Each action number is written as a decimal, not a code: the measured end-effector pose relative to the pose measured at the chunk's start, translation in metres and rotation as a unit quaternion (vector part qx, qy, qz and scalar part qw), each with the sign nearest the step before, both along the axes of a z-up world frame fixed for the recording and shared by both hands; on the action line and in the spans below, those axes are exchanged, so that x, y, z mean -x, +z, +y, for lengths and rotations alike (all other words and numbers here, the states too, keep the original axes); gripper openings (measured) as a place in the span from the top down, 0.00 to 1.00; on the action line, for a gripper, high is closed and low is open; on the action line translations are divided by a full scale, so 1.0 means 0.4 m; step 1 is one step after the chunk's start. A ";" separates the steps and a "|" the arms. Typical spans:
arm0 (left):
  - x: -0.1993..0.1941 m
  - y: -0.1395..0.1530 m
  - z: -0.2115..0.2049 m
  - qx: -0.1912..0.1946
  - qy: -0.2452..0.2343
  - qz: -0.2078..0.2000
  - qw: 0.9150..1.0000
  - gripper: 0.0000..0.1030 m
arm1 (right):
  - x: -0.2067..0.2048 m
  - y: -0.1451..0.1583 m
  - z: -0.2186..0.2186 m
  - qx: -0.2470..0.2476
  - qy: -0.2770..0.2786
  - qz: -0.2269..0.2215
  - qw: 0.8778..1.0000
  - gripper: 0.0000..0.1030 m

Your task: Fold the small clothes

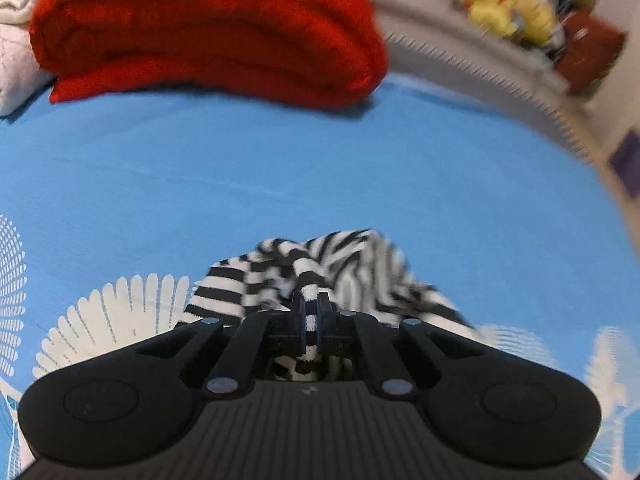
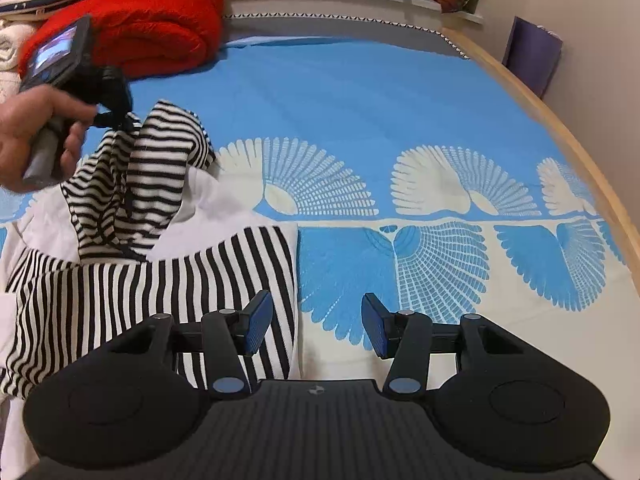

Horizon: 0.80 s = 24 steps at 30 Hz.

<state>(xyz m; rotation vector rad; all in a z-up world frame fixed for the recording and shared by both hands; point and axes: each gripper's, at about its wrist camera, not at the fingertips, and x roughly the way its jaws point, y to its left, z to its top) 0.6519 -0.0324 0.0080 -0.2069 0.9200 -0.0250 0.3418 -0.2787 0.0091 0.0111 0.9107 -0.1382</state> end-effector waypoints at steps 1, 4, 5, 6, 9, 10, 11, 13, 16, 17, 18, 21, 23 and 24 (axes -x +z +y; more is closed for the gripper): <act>0.047 0.027 0.016 0.020 -0.004 -0.017 1.000 0.96 | 0.000 0.004 -0.002 -0.002 -0.003 -0.002 1.000 0.50; 0.261 0.126 0.076 0.073 -0.022 -0.078 0.994 0.96 | 0.001 0.013 -0.006 -0.003 -0.010 -0.009 1.000 0.51; 0.360 0.156 0.089 0.072 -0.037 -0.101 0.992 0.96 | 0.002 0.016 -0.009 -0.004 -0.016 -0.011 1.000 0.51; 0.439 0.178 0.102 0.067 -0.049 -0.115 0.990 0.96 | 0.003 0.020 -0.013 -0.007 -0.024 -0.015 1.000 0.51; 0.701 0.183 0.157 0.088 -0.087 -0.084 0.989 0.96 | 0.011 0.038 -0.029 -0.019 -0.055 -0.032 0.998 0.54; 0.772 0.170 0.169 0.080 -0.095 -0.065 0.990 0.96 | 0.014 0.045 -0.033 -0.022 -0.065 -0.039 0.997 0.55; 0.852 0.147 0.185 0.066 -0.102 -0.036 0.992 0.95 | 0.017 0.052 -0.036 -0.026 -0.073 -0.045 0.996 0.55; 0.943 0.092 0.207 0.010 -0.107 0.039 0.993 0.94 | 0.023 0.063 -0.041 -0.036 -0.086 -0.058 0.994 0.55; 0.981 0.046 0.245 -0.077 -0.080 0.108 0.988 0.92 | 0.028 0.067 -0.041 -0.052 -0.096 -0.065 0.992 0.56; 0.965 0.054 0.264 -0.071 -0.061 0.101 0.990 0.89 | 0.028 0.063 -0.040 -0.063 -0.095 -0.063 0.992 0.56; 0.935 0.068 0.287 -0.056 -0.031 0.094 0.994 0.88 | 0.026 0.058 -0.037 -0.075 -0.094 -0.058 0.991 0.56; 0.835 0.077 0.329 0.008 0.024 0.092 0.995 0.77 | 0.014 0.030 -0.030 -0.134 -0.091 -0.030 0.986 0.56; 0.775 0.046 0.346 0.058 0.055 0.110 0.991 0.71 | 0.003 0.000 -0.019 -0.169 -0.087 -0.003 0.982 0.56; 0.755 0.028 0.344 0.079 0.062 0.117 0.988 0.70 | 0.001 -0.013 -0.012 -0.187 -0.086 0.009 0.979 0.56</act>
